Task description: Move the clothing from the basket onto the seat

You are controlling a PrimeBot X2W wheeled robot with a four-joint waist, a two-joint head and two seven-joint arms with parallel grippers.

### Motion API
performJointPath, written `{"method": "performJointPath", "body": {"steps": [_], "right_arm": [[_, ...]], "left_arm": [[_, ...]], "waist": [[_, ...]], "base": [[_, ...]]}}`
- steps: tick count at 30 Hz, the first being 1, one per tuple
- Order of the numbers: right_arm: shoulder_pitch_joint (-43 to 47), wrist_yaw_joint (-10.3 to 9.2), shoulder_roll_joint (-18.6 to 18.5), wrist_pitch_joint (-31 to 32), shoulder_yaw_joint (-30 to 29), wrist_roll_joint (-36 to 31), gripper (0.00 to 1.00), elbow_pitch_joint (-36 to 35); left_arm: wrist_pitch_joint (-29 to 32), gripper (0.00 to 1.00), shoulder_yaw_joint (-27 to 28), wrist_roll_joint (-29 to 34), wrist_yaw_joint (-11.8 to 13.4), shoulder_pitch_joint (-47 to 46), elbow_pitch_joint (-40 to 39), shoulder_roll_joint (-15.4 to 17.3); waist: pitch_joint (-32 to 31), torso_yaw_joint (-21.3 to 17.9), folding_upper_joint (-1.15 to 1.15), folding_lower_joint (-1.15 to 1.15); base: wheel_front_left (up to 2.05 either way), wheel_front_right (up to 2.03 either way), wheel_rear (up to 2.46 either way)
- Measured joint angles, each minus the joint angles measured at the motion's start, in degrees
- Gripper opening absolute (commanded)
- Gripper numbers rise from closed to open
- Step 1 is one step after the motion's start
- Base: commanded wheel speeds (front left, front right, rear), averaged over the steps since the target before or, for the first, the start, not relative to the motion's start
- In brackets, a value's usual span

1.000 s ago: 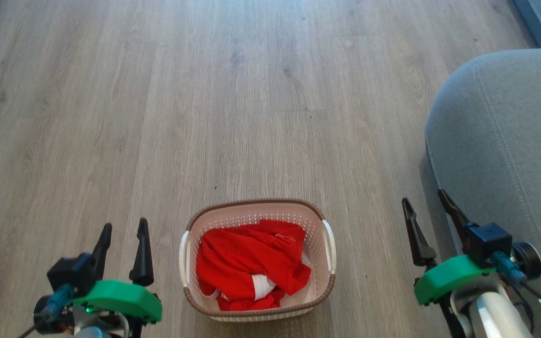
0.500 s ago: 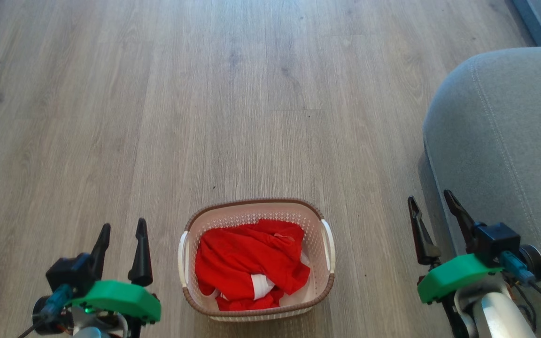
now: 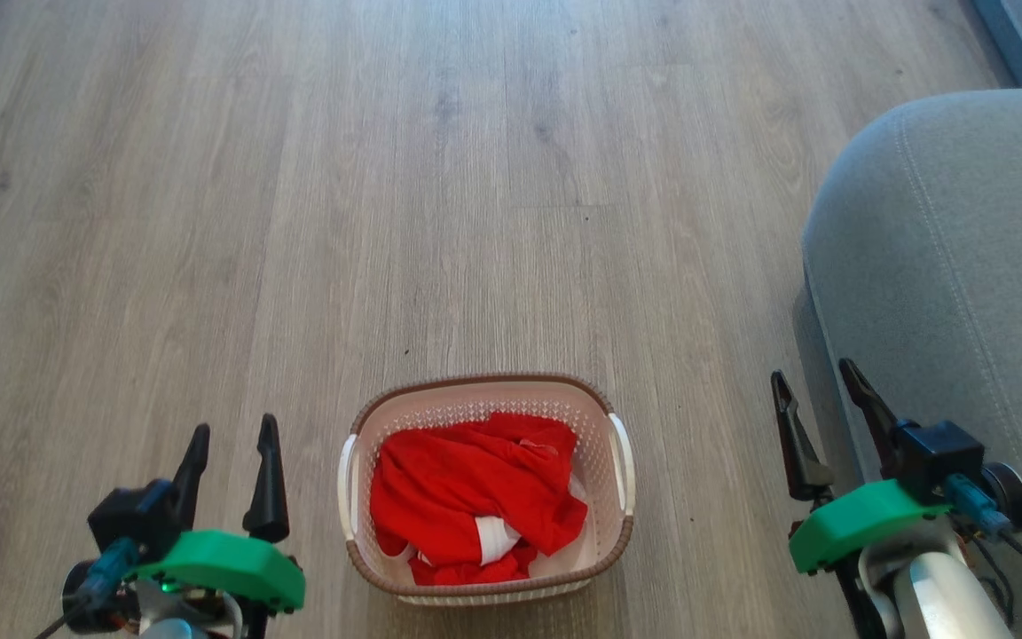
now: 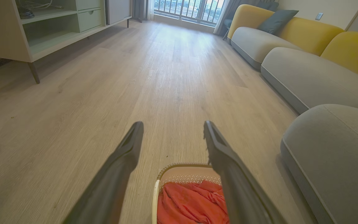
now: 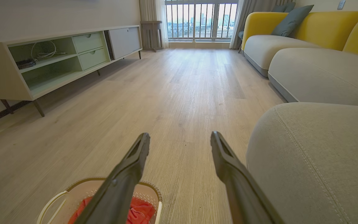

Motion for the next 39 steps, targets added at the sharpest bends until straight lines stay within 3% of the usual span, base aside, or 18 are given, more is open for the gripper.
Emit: {"method": "performJointPath", "body": {"steps": [11, 20, 28, 35, 39], "right_arm": [[-0.10, 0.00, 0.00, 0.00, 0.01, -0.01, 1.00, -0.22], [-3.19, 0.00, 0.00, -0.01, -0.90, -0.09, 1.00, -1.45], [-9.23, 0.00, -0.02, -0.02, -1.71, -1.13, 1.00, -4.41], [-18.92, 0.00, -0.05, -0.08, -2.66, -1.99, 1.00, -7.77], [-22.74, 0.00, -0.09, -0.08, -2.67, -2.24, 1.00, -8.49]], "left_arm": [[0.00, 1.00, -0.13, 0.02, 0.00, -0.02, -0.11, 0.01], [-0.01, 1.00, -0.87, 0.01, -0.09, -3.46, -0.54, 0.01], [-0.01, 1.00, -3.53, -0.05, -1.13, -11.31, -0.63, -0.01], [-0.08, 1.00, -9.48, 1.37, -2.93, -23.52, -0.21, -0.05], [-0.27, 1.00, -13.86, 3.28, -3.90, -30.72, 4.48, -0.09]], "waist": [[1.50, -0.44, 0.00, 0.00], [6.31, -0.60, 0.00, 0.00], [15.66, -0.25, 0.00, 0.01], [27.61, 0.03, 0.00, 0.02], [34.50, 0.13, 0.00, 0.03]], "base": [[0.00, 0.00, 0.00], [0.00, 0.00, 0.00], [0.00, 0.00, 0.00], [0.00, 0.00, 0.00], [0.00, 0.00, 0.00]]}}
